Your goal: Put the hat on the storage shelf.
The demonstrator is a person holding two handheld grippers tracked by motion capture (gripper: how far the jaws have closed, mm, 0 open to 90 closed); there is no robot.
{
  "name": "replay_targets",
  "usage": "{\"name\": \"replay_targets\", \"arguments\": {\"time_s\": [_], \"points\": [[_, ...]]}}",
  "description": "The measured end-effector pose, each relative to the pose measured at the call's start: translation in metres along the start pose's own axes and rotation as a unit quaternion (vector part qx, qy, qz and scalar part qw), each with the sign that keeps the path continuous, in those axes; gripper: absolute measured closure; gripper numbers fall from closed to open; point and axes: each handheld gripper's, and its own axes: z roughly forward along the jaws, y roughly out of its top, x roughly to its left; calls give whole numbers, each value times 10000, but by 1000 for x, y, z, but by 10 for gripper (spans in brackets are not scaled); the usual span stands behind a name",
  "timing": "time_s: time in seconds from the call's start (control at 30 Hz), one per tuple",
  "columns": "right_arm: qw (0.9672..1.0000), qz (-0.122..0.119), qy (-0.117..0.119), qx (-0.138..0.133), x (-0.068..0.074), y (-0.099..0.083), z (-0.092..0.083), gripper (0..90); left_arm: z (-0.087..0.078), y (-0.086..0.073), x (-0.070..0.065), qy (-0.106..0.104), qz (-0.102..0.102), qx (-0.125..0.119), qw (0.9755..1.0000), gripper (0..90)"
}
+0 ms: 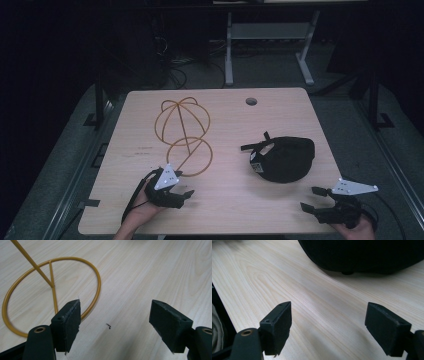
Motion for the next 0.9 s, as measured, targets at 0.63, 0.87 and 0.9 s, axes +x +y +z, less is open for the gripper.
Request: {"name": "replay_targets", "arguments": {"time_s": [0.63, 0.87, 0.9], "points": [[10000, 3, -14, -75, -1, 0, 0, 208, 1, 5, -6, -279, -147, -143, 9994, 245], [9999, 47, -14, -108, -5, -1, -1, 207, 5, 15, -11, -410, -179, -178, 9988, 242], [9999, 50, -14, -108, -5, -1, -1, 207, 6, 17, -11, -437, -172, -161, 9988, 242]]}}
